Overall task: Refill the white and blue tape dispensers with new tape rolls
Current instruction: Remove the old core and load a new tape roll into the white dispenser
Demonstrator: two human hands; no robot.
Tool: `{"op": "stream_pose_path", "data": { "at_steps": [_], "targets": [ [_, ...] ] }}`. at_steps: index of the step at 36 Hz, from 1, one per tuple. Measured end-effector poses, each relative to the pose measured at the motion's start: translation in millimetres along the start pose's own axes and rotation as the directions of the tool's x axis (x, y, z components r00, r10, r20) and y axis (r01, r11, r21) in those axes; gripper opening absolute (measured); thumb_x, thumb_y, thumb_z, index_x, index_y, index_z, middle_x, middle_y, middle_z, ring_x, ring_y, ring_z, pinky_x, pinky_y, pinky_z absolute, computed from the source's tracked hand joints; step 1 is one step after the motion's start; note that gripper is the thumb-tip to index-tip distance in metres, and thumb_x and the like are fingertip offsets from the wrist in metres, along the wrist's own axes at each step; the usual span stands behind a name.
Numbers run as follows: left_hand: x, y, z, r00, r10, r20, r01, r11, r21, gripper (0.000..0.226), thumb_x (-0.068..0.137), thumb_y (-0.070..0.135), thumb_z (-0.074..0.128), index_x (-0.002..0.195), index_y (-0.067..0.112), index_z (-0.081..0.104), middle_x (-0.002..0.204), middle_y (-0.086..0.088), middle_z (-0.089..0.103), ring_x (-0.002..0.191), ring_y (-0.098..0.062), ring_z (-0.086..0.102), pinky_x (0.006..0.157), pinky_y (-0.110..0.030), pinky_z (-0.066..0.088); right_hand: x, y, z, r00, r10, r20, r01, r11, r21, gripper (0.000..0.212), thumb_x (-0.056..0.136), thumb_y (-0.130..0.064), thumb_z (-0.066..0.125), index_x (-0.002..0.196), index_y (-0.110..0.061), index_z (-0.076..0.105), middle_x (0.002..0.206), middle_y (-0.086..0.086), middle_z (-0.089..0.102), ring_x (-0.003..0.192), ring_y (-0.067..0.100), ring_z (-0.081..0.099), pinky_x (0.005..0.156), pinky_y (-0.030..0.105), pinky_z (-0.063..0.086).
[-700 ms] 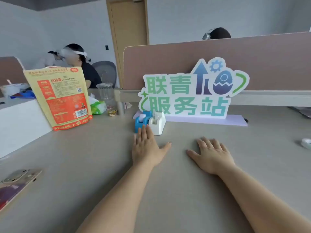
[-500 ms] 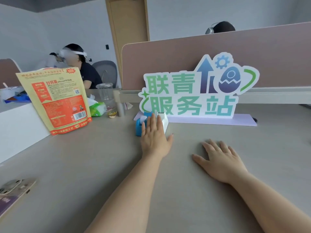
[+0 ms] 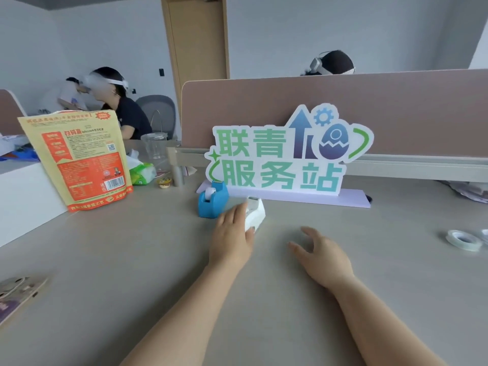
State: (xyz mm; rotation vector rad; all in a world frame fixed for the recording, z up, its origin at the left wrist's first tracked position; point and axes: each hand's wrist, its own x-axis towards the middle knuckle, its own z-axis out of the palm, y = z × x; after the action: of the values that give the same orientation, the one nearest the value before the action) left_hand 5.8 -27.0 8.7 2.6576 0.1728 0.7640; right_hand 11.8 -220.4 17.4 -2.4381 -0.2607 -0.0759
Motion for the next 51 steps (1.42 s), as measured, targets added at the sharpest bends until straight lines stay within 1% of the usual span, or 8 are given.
{"op": "stream_pose_path", "data": {
  "at_steps": [12, 19, 26, 30, 36, 41, 46, 51],
  "targets": [
    [-116.0, 47.3, -47.6, 0.961, 0.228, 0.154, -0.153, 0.908, -0.389, 0.053, 0.088, 0.021, 0.061, 0.137, 0.030, 0.042, 0.129, 0.026, 0.041, 0.124, 0.000, 0.040, 0.094, 0.003, 0.021, -105.4, 31.7, -48.6, 0.988, -0.097, 0.120, 0.064, 0.965, 0.256, 0.083, 0.074, -0.044, 0.073, 0.143, -0.030, 0.029, 0.145, -0.004, 0.042, 0.135, 0.006, 0.036, 0.108, 0.028, 0.034],
    [-126.4, 67.8, -42.9, 0.919, 0.293, 0.265, -0.085, 0.801, -0.592, 0.051, 0.085, 0.013, 0.064, 0.130, 0.032, 0.047, 0.133, 0.018, 0.050, 0.113, 0.010, 0.047, 0.099, -0.017, 0.035, -122.9, 46.0, -57.4, 0.984, -0.148, 0.099, 0.108, 0.938, 0.329, 0.078, 0.072, -0.035, 0.078, 0.137, -0.031, 0.037, 0.133, -0.009, 0.054, 0.115, 0.004, 0.056, 0.100, 0.026, 0.045],
    [-92.9, 76.4, -17.3, 0.893, 0.343, 0.289, -0.096, 0.775, -0.625, 0.054, 0.089, 0.009, 0.061, 0.133, 0.035, 0.044, 0.132, 0.042, 0.028, 0.142, 0.008, 0.006, 0.103, -0.001, 0.014, -95.2, 53.9, -55.4, 0.992, -0.129, 0.011, 0.115, 0.919, 0.378, 0.072, 0.074, -0.027, 0.077, 0.134, -0.035, 0.039, 0.122, -0.002, 0.057, 0.111, 0.014, 0.058, 0.098, 0.030, 0.047],
    [-71.2, 80.7, -1.2, 0.886, 0.384, 0.260, -0.134, 0.748, -0.650, 0.056, 0.090, 0.007, 0.059, 0.130, 0.041, 0.041, 0.146, 0.026, 0.034, 0.144, 0.003, 0.008, 0.102, 0.004, 0.011, -62.5, 62.8, -58.3, 0.993, -0.113, -0.030, 0.116, 0.939, 0.322, 0.070, 0.073, -0.022, 0.078, 0.134, -0.022, 0.043, 0.130, 0.000, 0.047, 0.106, 0.013, 0.054, 0.092, 0.020, 0.043],
    [-64.1, 88.4, -0.2, 0.949, 0.224, 0.221, 0.022, 0.652, -0.757, 0.026, 0.088, 0.023, 0.065, 0.114, 0.030, 0.064, 0.111, 0.026, 0.062, 0.101, 0.017, 0.054, 0.088, -0.004, 0.035, -45.1, 73.5, -60.6, 0.993, -0.115, 0.010, 0.104, 0.932, 0.346, 0.062, 0.069, -0.023, 0.082, 0.122, -0.025, 0.050, 0.120, -0.005, 0.051, 0.092, -0.003, 0.055, 0.069, -0.004, 0.039],
    [-64.2, 97.6, -0.2, 0.980, 0.077, 0.184, 0.093, 0.641, -0.762, 0.018, 0.081, 0.028, 0.071, 0.099, 0.033, 0.071, 0.101, 0.006, 0.072, 0.097, -0.027, 0.060, 0.085, -0.027, 0.048, -51.6, 72.8, -60.3, 0.995, -0.099, 0.003, 0.090, 0.913, 0.397, 0.059, 0.069, -0.022, 0.082, 0.119, -0.027, 0.052, 0.096, -0.019, 0.059, 0.079, -0.007, 0.056, 0.066, 0.001, 0.041],
    [-66.9, 105.9, -9.1, 0.985, 0.008, 0.174, 0.132, 0.623, -0.771, 0.017, 0.080, 0.016, 0.073, 0.097, 0.019, 0.073, 0.102, 0.008, 0.073, 0.097, -0.005, 0.062, 0.078, -0.004, 0.042, -56.1, 70.0, -61.1, 0.995, -0.095, 0.001, 0.087, 0.907, 0.411, 0.062, 0.067, -0.022, 0.083, 0.120, -0.027, 0.052, 0.102, -0.013, 0.061, 0.092, 0.009, 0.060, 0.082, 0.021, 0.044],
    [-65.9, 101.7, -14.9, 0.978, -0.061, 0.200, 0.201, 0.546, -0.813, 0.011, 0.076, 0.014, 0.077, 0.087, 0.019, 0.076, 0.091, 0.007, 0.076, 0.082, 0.001, 0.068, 0.079, -0.012, 0.049, -55.3, 68.5, -59.5, 0.994, -0.106, 0.014, 0.092, 0.911, 0.402, 0.061, 0.064, -0.026, 0.085, 0.116, -0.031, 0.054, 0.113, -0.007, 0.065, 0.103, 0.011, 0.063, 0.095, 0.031, 0.049]
  ]
}}
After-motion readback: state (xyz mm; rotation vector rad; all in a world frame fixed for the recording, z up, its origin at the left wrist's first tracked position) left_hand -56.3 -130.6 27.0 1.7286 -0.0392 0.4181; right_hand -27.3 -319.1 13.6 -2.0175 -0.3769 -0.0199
